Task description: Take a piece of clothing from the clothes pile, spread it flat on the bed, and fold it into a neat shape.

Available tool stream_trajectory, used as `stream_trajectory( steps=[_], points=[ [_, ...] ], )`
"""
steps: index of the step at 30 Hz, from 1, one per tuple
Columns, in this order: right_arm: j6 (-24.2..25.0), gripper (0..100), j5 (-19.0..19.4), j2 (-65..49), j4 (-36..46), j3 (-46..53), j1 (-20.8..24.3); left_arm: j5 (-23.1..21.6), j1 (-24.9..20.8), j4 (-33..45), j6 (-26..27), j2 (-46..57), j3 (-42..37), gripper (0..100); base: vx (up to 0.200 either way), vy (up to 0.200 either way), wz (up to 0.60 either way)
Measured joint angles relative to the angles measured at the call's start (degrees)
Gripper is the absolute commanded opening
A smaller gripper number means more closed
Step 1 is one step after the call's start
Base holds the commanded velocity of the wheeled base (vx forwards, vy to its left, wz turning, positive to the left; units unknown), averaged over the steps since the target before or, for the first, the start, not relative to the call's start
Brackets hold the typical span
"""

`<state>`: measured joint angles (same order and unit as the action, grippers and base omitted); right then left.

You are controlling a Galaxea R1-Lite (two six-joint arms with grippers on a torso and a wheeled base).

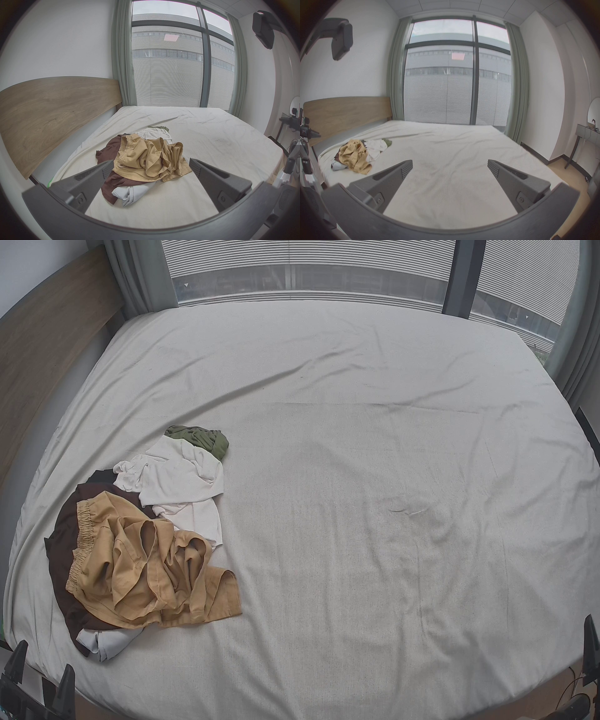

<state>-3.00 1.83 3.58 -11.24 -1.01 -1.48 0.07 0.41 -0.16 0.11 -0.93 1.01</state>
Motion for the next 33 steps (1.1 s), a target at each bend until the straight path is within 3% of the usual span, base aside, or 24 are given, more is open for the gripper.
stream_trajectory(
  steps=[4,12,21,33],
  points=[
    [0.9,100,0.6,1.9,4.0,-0.1,1.4,0.0,0.0,0.0,0.0,0.0,0.0,100,0.0,0.0,0.0],
    [3.6,100,1.0,11.3,3.2,-6.6,5.8,0.0,0.0,0.0,0.0,0.0,0.0,100,0.0,0.0,0.0],
    [4.1,100,1.0,27.1,-0.5,-15.6,11.3,0.0,0.0,0.0,0.0,0.0,0.0,100,0.0,0.0,0.0],
    [6.5,100,2.0,48.8,-9.6,-24.8,14.5,0.1,-0.1,0.0,-0.1,0.0,0.0,100,0.0,0.0,0.0]
  ],
)
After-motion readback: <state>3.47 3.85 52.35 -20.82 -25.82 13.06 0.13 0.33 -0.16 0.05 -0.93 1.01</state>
